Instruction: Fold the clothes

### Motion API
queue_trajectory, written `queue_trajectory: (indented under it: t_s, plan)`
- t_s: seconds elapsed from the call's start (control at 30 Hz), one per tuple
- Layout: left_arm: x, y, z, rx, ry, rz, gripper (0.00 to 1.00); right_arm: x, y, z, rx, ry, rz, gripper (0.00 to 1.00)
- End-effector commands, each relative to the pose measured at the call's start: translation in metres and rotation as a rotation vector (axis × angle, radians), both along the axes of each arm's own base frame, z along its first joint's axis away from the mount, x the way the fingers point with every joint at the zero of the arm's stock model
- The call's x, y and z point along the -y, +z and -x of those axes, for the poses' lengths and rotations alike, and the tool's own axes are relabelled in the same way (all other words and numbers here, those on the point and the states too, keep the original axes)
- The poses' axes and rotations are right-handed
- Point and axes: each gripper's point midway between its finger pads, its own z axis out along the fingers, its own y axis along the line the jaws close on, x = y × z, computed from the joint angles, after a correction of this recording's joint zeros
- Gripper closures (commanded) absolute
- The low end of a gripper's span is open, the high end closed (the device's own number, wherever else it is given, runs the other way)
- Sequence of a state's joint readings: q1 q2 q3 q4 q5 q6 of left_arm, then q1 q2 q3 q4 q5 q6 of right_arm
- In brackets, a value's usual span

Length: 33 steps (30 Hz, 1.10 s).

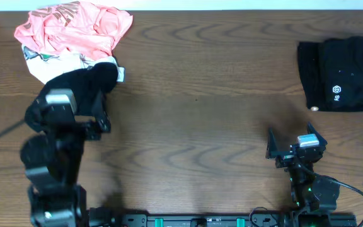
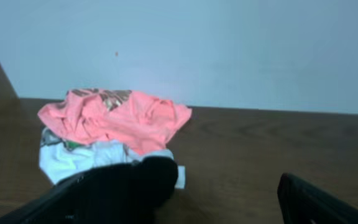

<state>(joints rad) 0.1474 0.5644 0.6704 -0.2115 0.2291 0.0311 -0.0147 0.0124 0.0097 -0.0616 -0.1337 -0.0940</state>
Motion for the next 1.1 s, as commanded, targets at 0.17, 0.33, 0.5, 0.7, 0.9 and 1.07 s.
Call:
queue_trajectory:
  t_s: [0.17,0.33,0.5,0.7,0.9,1.07]
  plan:
    - [0.008,-0.05,0.024,0.027,-0.026,-0.01,0.04,-0.002,-0.001,0.0,-0.001,0.004,-0.015,0.01]
    - [0.014,-0.068,0.032,0.054,-0.046,-0.014,0.04,-0.002,-0.001,0.0,-0.001,0.005,-0.015,0.01]
    - [0.027,-0.078,0.036,0.133,-0.097,-0.022,0.04,-0.002,-0.001,0.0,-0.001,0.005,-0.015,0.01]
    - [0.032,-0.091,0.035,0.22,-0.12,-0.029,0.04,-0.002,-0.001,0.0,-0.001,0.005,-0.015,0.01]
    - [0.035,-0.109,0.032,0.197,-0.133,-0.026,0.04,-0.002,-0.001,0.0,-0.001,0.005,-0.015,0.01]
    - [0.035,-0.137,0.031,0.12,-0.131,-0.029,0.04,-0.002,-0.001,0.0,-0.001,0.005,-0.015,0.01]
